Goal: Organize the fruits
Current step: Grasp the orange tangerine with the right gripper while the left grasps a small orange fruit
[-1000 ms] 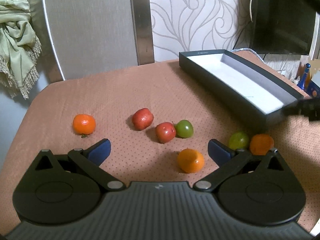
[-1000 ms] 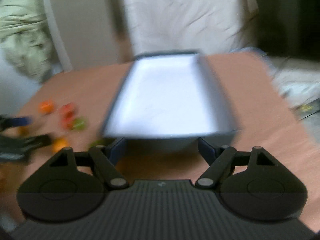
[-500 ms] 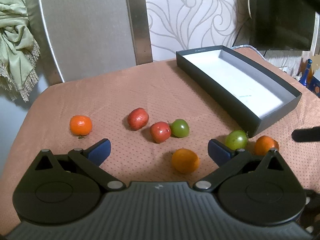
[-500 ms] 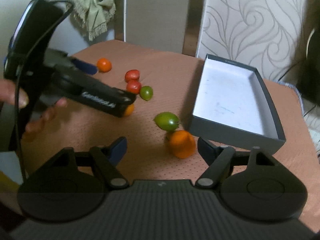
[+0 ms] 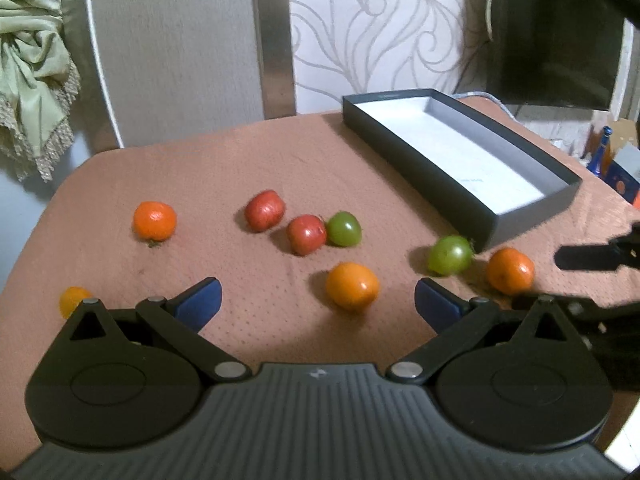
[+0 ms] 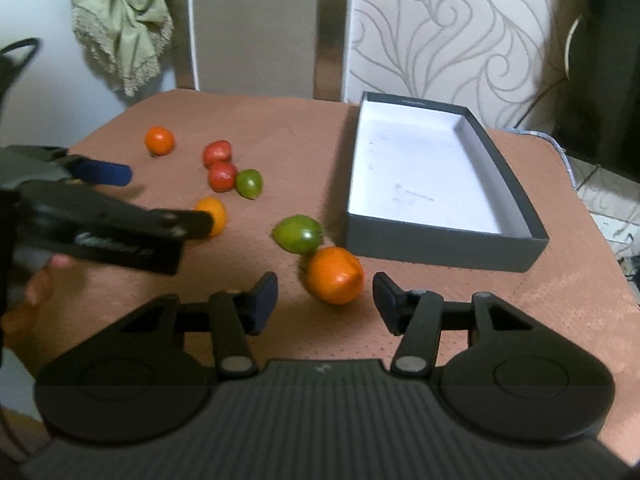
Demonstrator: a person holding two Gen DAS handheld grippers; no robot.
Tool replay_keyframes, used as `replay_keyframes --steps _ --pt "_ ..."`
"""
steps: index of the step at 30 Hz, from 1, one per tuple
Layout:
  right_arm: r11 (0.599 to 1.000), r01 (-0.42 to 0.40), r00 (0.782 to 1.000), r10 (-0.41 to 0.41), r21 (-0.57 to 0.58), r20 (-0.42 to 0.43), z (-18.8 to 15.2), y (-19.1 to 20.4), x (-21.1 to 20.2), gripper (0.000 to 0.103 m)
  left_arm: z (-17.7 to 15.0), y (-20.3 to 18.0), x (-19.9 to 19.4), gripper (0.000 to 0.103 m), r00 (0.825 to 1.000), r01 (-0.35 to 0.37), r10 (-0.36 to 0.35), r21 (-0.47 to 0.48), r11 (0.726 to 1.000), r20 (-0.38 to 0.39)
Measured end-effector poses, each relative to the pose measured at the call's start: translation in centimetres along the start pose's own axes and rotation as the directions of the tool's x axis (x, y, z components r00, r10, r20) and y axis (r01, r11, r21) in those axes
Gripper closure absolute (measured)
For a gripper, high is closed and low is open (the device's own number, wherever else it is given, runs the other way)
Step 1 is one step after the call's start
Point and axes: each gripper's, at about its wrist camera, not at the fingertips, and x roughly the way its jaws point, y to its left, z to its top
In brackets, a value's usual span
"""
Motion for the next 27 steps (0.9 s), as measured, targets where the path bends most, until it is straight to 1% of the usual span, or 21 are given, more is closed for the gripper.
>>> replay_keyframes --steps 4,7,8,9,10,14,16,18,23,25,27 --pt "1.000 0.011 1.000 -0.011 0.028 -0.011 0.1 -0.5 0.6 0.048 -0.3 -0.5 0.2 0.000 1.000 0.014 -0.014 0.020 1.000 -0.006" --pt "1.000 0.017 1.000 -0.016 0.025 -0.014 0.1 -0.6 0.9 0.048 -0.2 -0.8 0.5 0.000 1.000 0.029 -0.028 0.027 0.999 -0.007" --pt "1.000 0.019 1.000 -0.019 0.024 -0.014 0.2 -0.7 1.1 0.048 -0.1 -0.9 0.5 0.005 0.999 0.035 -0.035 0.033 0.999 -0.005" --pt "0.999 0.020 1.000 -0.020 0.026 -0.015 0.2 -0.8 1.2 0.048 -0.1 -1.1 0.7 0.012 0.999 0.042 -0.042 0.039 0.998 -0.008" --pt "0.999 0.020 1.000 -0.019 0.026 -0.018 0.2 -0.9 1.4 0.048 0.0 -1.2 0.9 0.015 0.999 0.051 -0.050 0.044 0.998 -0.019" --pt "1.000 0.015 1.000 -0.014 0.024 -0.025 0.3 -1.1 1.9 0.050 -0.1 -1.2 1.8 0.016 0.998 0.053 -0.051 0.029 0.998 -0.041" --pt "1.000 0.009 1.000 -0.008 0.025 -0.027 0.3 -1.2 2.1 0.054 0.1 -1.0 2.2 0.023 0.997 0.057 -0.057 0.010 0.998 -0.047" --pt "1.000 -0.001 1.000 0.002 0.025 -0.028 0.3 -1.3 2.3 0.054 0.3 -1.0 2.7 0.029 0.996 0.067 -0.067 0.000 0.998 -0.059" --pt "1.000 -0.006 1.000 0.006 0.006 -0.031 0.5 -1.0 2.6 0.055 0.3 -1.3 3.5 0.038 0.994 0.076 -0.075 0.004 0.997 -0.081" --pt "1.000 -0.006 1.000 0.006 0.007 -0.031 0.6 -1.0 2.6 0.055 0.3 -1.3 3.6 0.040 0.994 0.077 -0.077 0.002 0.997 -0.081" --pt "1.000 -0.005 1.000 0.006 0.007 -0.029 0.6 -1.1 2.6 0.055 0.4 -1.2 3.7 0.046 0.993 0.082 -0.082 -0.004 0.997 -0.080"
